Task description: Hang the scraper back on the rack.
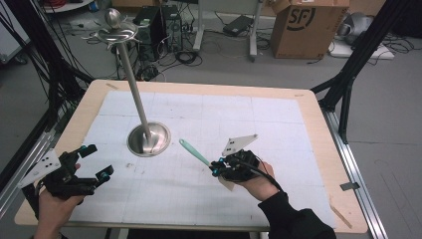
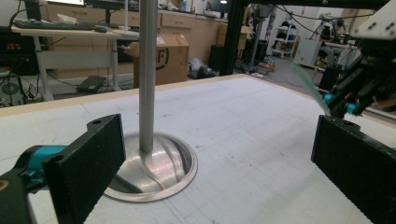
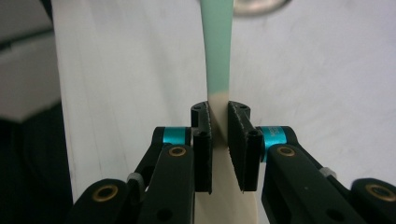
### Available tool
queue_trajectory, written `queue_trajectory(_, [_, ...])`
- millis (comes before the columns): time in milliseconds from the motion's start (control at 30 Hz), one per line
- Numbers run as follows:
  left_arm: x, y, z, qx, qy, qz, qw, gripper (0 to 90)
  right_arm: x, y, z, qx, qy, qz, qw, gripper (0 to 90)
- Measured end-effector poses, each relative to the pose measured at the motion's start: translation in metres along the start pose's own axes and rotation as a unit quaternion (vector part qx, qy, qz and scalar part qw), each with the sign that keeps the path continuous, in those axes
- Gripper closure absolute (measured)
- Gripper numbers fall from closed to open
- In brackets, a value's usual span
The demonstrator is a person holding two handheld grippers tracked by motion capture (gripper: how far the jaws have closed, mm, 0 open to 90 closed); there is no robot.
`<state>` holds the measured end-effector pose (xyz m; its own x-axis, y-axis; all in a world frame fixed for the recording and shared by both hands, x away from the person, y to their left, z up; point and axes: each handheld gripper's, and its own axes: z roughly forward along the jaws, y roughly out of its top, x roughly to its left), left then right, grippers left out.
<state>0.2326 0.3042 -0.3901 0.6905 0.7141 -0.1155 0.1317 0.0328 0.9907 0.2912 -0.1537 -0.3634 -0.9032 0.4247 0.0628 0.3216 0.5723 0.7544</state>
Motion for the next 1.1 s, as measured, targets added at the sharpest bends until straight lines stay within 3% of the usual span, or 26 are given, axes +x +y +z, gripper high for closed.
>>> queue_trajectory(67, [0.0, 0.0, 0.0, 0.0, 0.0, 0.001, 1.0, 3.5, -0.002, 0.002, -0.003, -0.033, -0.001, 0.006, 0.9994, 80.4])
queue_trajectory(133, [-0.001, 0.0, 0.0, -0.001, -0.001, -0.001, 1.0, 3.5, -0.003, 0.005, -0.004, -0.07, 0.006, 0.015, 0.9974, 80.3])
queue_trajectory(200, [-0.001, 0.0, 0.001, -0.002, -0.006, -0.003, 1.0, 3.5, -0.002, 0.009, -0.005, -0.1, -0.002, 0.016, 0.9949, 80.3])
queue_trajectory(300, [-0.002, 0.0, 0.003, 0.0, -0.008, -0.002, 1.0, 3.5, -0.003, 0.016, -0.007, -0.139, -0.021, 0.018, 0.99, 80.3])
queue_trajectory(500, [-0.002, -0.001, 0.003, 0.0, -0.007, -0.002, 1.0, 3.5, -0.011, 0.039, -0.013, -0.203, -0.018, 0.037, 0.9784, 80.4])
queue_trajectory(567, [-0.002, 0.0, 0.002, -0.001, -0.006, -0.002, 1.0, 3.5, -0.013, 0.043, -0.014, -0.207, -0.013, 0.04, 0.9773, 80.4])
queue_trajectory(633, [-0.002, 0.0, 0.0, -0.001, -0.005, -0.002, 1.0, 3.5, -0.018, 0.051, -0.015, -0.224, 0.003, 0.043, 0.9737, 80.4])
queue_trajectory(667, [-0.001, 0.0, 0.0, -0.001, -0.005, -0.002, 1.0, 3.5, -0.022, 0.057, -0.016, -0.237, 0.009, 0.049, 0.9703, 80.4])
queue_trajectory(700, [-0.001, 0.0, -0.001, -0.002, -0.004, -0.004, 1.0, 3.5, -0.022, 0.057, -0.016, -0.237, 0.009, 0.049, 0.9703, 80.4])
queue_trajectory(833, [-0.002, 0.0, -0.003, -0.001, -0.002, -0.001, 1.0, 3.5, -0.028, 0.073, -0.016, -0.247, -0.004, 0.05, 0.9677, 80.4])
queue_trajectory(1033, [-0.002, -0.002, -0.007, 0.0, 0.004, -0.002, 1.0, 3.5, -0.026, 0.101, -0.013, -0.267, -0.019, 0.043, 0.9626, 80.4])
queue_trajectory(1100, [-0.002, -0.002, -0.009, -0.003, 0.005, -0.003, 1.0, 3.5, -0.023, 0.111, -0.011, -0.267, -0.022, 0.036, 0.9629, 80.4])
